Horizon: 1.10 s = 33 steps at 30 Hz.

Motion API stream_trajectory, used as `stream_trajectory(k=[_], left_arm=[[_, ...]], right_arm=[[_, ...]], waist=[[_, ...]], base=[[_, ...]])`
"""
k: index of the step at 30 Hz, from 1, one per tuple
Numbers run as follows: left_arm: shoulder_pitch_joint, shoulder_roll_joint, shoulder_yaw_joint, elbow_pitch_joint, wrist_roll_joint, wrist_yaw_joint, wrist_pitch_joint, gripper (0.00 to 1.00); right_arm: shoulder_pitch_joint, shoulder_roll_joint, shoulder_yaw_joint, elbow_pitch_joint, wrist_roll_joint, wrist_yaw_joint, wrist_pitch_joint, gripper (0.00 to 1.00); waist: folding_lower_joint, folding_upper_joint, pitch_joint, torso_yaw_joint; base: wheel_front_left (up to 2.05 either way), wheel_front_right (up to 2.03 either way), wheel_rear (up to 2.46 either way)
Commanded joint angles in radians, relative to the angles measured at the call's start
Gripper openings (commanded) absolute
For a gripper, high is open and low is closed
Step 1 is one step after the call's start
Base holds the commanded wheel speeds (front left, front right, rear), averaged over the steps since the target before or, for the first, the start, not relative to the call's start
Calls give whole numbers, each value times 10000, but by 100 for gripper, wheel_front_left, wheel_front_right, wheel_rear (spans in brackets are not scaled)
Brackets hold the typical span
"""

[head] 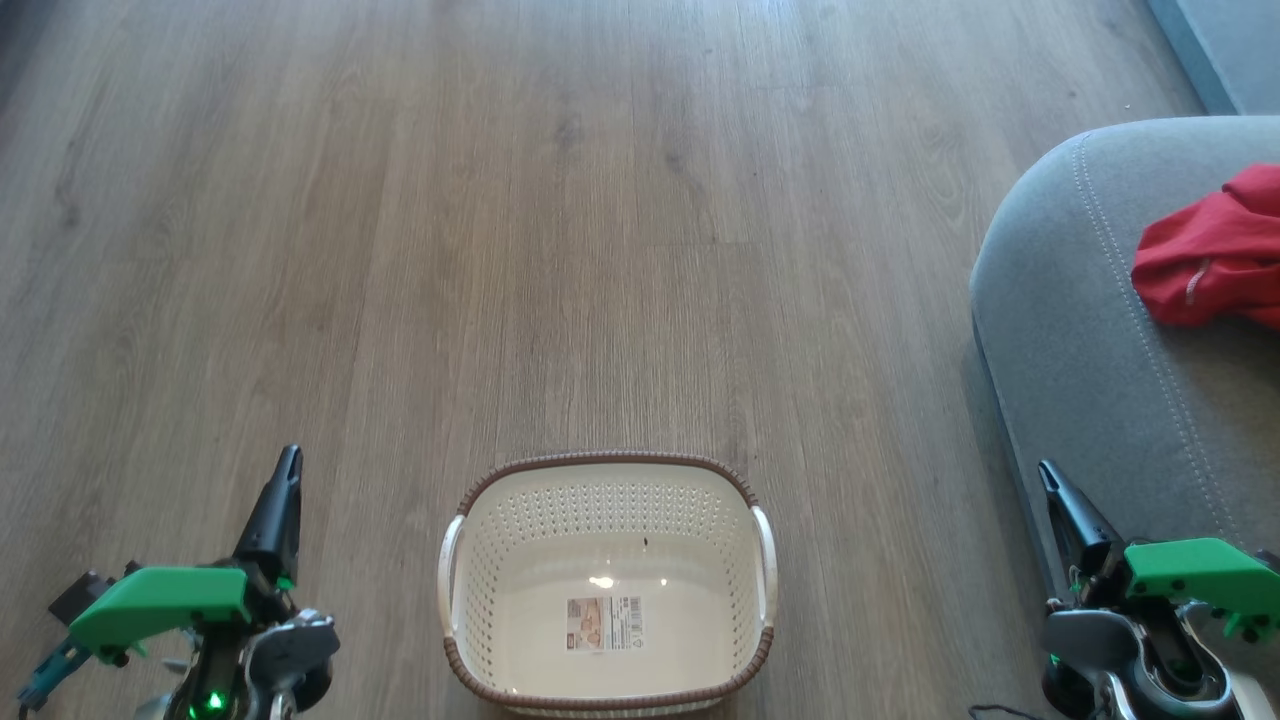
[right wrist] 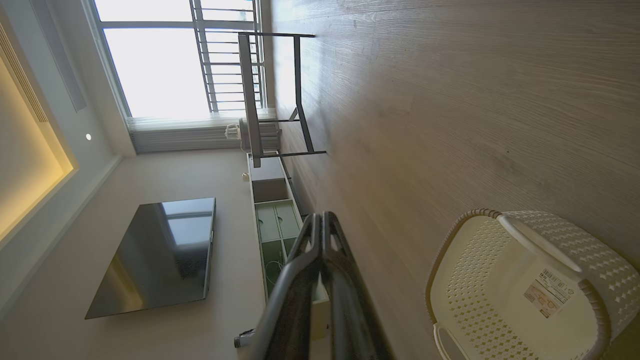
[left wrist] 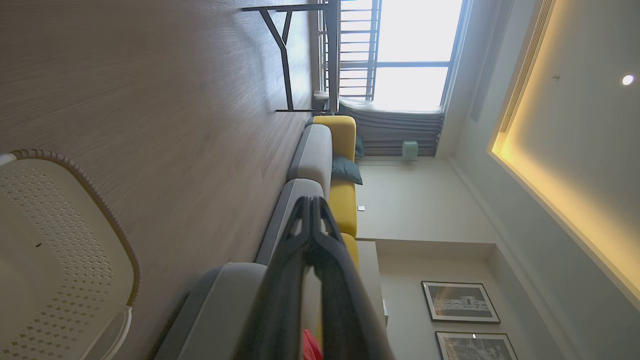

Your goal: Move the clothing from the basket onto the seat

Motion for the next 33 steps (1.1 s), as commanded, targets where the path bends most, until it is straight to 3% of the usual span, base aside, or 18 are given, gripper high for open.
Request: stream_trajectory(k=[1, 33], left_arm=[[-565, 43, 363, -344, -41, 6, 75, 0], [-565, 43, 362, -344, -42, 6, 75, 0]], right_arm=[[-419, -73, 162, -408, 55, 60, 80, 0], [-419, -72, 160, -408, 53, 60, 82, 0]], waist=[[0, 0, 0, 0], [0, 0, 0, 0]], base=[[0, 0, 0], [0, 0, 0]])
